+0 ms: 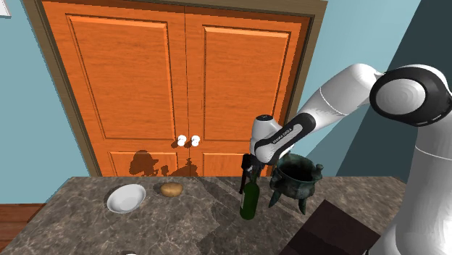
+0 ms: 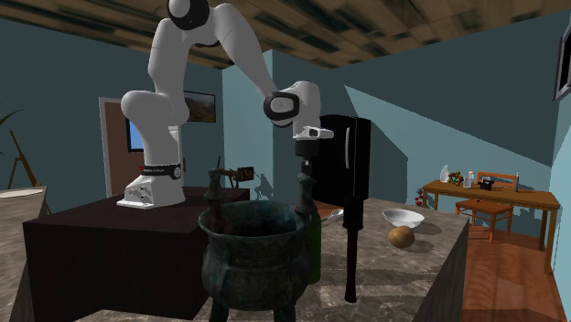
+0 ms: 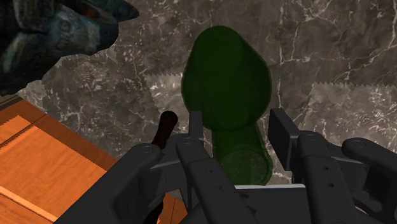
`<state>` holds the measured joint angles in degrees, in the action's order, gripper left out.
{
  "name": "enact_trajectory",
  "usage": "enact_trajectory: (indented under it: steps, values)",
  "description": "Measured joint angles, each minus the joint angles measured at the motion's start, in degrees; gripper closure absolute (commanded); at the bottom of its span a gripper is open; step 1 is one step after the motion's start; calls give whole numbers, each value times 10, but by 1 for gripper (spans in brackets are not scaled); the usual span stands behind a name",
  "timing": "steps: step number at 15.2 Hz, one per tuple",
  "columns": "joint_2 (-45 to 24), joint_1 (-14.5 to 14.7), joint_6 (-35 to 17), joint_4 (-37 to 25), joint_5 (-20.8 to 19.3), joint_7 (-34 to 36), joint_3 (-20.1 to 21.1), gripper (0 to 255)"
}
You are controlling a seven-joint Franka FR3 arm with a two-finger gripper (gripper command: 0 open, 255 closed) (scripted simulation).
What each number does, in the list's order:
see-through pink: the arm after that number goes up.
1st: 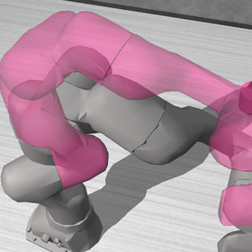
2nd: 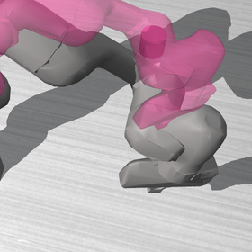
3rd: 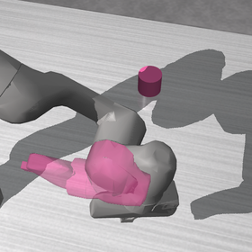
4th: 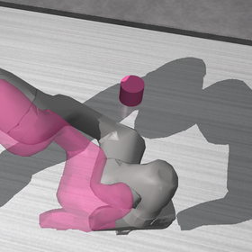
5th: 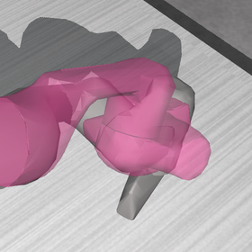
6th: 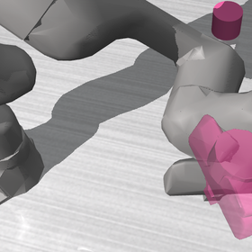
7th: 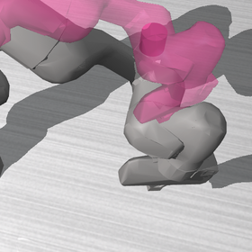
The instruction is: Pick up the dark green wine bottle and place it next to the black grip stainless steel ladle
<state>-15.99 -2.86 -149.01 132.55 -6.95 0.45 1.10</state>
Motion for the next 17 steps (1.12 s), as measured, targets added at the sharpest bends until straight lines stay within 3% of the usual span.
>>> enact_trajectory:
  steps: [7,17]
  values:
    - [3,0,3,0,1,0,0,255]
    - [63,-2,70,-7,12,-11,5,255]
